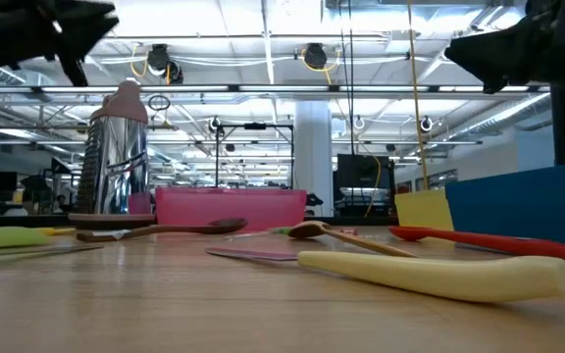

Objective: Pick & Place Kitchen Items
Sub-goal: Put the brown serving spoon into the red bin

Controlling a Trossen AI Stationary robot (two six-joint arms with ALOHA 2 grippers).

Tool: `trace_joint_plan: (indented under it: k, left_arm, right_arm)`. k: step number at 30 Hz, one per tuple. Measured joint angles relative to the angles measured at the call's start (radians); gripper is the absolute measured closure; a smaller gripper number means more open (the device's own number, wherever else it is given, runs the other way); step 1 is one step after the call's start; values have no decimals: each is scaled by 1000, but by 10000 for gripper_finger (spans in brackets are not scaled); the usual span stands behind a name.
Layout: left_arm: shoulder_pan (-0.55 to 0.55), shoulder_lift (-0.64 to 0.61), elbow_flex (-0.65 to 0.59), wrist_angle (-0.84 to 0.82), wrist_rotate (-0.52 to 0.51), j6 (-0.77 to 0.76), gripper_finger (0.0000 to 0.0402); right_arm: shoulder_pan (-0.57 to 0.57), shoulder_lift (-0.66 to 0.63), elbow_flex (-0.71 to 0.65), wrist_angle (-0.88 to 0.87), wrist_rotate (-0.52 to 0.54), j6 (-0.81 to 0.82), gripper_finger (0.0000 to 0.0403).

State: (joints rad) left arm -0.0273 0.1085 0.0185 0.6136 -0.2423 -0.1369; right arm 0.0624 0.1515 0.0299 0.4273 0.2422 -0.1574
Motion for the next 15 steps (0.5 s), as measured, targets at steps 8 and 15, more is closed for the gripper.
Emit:
trace_joint_plan:
  k: [8, 15]
  left_arm:
    - [-4, 241, 151, 103, 138, 95, 314]
    - [-45, 504, 425, -58, 55, 165, 314]
  right_arm:
    - [0, 119, 0, 176, -3, -11, 225]
    - [0, 171, 0, 213, -6, -13, 227]
